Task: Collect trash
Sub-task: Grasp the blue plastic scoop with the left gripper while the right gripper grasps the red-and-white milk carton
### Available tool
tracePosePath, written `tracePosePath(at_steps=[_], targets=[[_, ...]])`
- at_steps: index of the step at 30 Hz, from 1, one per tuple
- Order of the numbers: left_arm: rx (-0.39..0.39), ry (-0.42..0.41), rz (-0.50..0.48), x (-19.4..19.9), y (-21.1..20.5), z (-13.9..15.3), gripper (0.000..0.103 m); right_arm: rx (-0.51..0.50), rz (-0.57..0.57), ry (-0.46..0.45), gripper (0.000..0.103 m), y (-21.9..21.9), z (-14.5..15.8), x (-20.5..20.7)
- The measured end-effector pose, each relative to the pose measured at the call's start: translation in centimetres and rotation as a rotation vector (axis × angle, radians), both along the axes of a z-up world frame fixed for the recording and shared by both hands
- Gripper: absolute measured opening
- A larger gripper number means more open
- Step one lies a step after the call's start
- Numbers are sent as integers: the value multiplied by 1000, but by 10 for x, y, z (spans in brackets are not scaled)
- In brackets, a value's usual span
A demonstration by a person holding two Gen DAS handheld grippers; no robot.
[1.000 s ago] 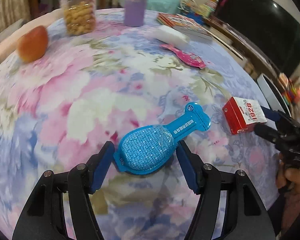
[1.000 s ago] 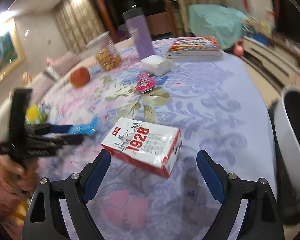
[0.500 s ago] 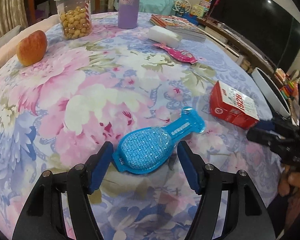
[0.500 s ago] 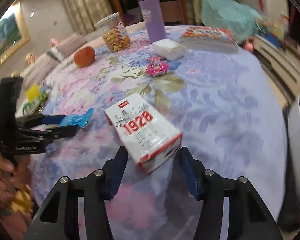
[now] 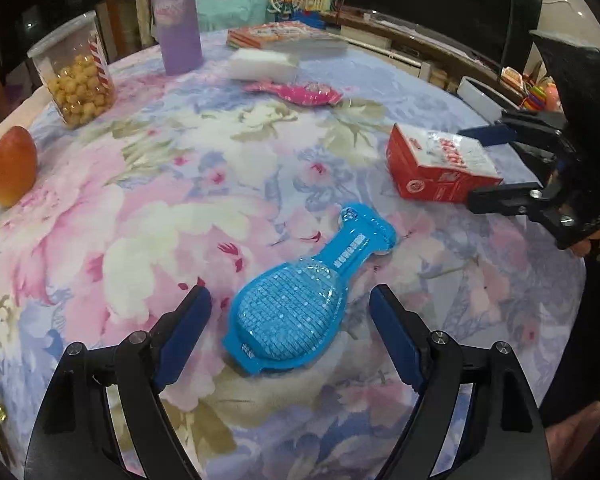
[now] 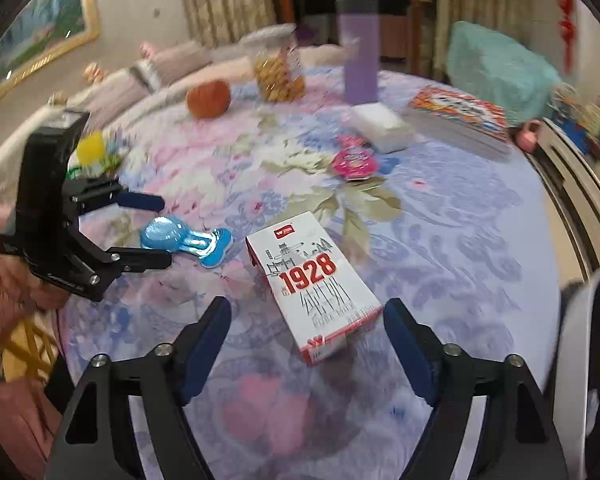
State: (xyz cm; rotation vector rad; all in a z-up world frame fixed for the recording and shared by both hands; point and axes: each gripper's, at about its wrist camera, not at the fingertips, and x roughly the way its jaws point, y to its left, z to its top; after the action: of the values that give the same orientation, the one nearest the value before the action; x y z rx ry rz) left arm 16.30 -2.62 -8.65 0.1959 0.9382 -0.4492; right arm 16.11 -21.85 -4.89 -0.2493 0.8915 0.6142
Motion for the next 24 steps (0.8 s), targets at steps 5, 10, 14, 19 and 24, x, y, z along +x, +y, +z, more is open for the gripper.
tracePosePath(at_steps=[5, 10, 14, 19, 24], targets=[[17, -8, -8, 0, -5, 0, 79, 15, -22, 42, 80, 3, -16, 14], [38, -21, -3, -7, -6, 1, 64, 69, -110, 56, 59, -7, -18, -1], [57, -5, -4, -11, -3, 3, 64, 156, -244, 82, 57, -29, -15, -15], [60, -2, -46, -11, -4, 2, 61, 267, -324, 123, 57, -47, -16, -26], [79, -13, -46, -16, -11, 4, 51, 264, -329, 104, 60, -41, -13, -23]])
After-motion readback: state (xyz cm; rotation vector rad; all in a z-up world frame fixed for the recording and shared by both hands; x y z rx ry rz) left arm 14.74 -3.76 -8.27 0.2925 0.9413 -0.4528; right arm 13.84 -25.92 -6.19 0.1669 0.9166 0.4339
